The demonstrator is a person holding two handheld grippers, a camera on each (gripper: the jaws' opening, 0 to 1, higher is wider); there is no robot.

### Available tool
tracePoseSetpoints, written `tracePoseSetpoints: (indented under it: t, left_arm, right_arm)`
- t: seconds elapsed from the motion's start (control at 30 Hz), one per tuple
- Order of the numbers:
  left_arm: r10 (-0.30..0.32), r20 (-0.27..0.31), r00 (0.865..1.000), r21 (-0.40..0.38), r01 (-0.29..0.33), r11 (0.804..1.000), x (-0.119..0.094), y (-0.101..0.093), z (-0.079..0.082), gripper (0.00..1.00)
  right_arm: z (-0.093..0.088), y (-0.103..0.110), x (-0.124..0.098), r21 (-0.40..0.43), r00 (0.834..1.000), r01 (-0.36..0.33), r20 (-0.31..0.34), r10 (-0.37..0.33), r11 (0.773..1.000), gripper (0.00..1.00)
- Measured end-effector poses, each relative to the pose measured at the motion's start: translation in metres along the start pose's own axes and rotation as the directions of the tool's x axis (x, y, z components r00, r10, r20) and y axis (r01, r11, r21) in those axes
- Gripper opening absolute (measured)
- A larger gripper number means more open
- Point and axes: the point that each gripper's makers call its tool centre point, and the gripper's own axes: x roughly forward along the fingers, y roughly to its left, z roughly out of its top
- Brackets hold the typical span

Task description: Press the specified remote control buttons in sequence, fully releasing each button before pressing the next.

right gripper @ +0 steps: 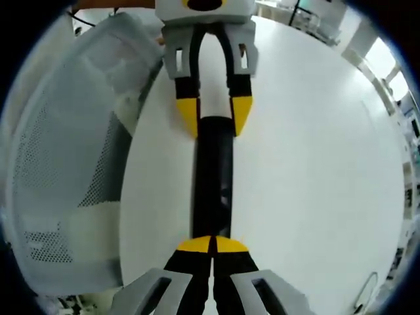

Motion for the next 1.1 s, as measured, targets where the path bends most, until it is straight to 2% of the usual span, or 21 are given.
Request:
tracePoseSetpoints:
  t: [0.2, 0.63, 1.1]
  left_arm:
    - [0.0, 0.001, 1.0, -0.002, 0.0, 1.0, -0.001, -0.002, 0.001, 0.24]
    - [-0.003, -0.004, 1.0, -0.001, 0.003, 1.0, 0.0, 0.0, 0.0, 0.24]
    - [-0.001, -0.007, 1.0, 0.006, 0.001, 1.0, 0.001, 0.001, 0.0, 0.24]
  right_arm:
    - [-0.002, -0.001, 0.0, 0.0, 1.0, 0.004, 0.007, -0.004, 1.0, 0.0]
    - [0.008, -0.002, -0.008, 0.008, 0.998, 0.017, 0.055, -0.018, 1.0, 0.0]
    - [0.008, -0.002, -0.011, 0.003, 0.998, 0.023, 0.051, -0.023, 1.0, 0.0]
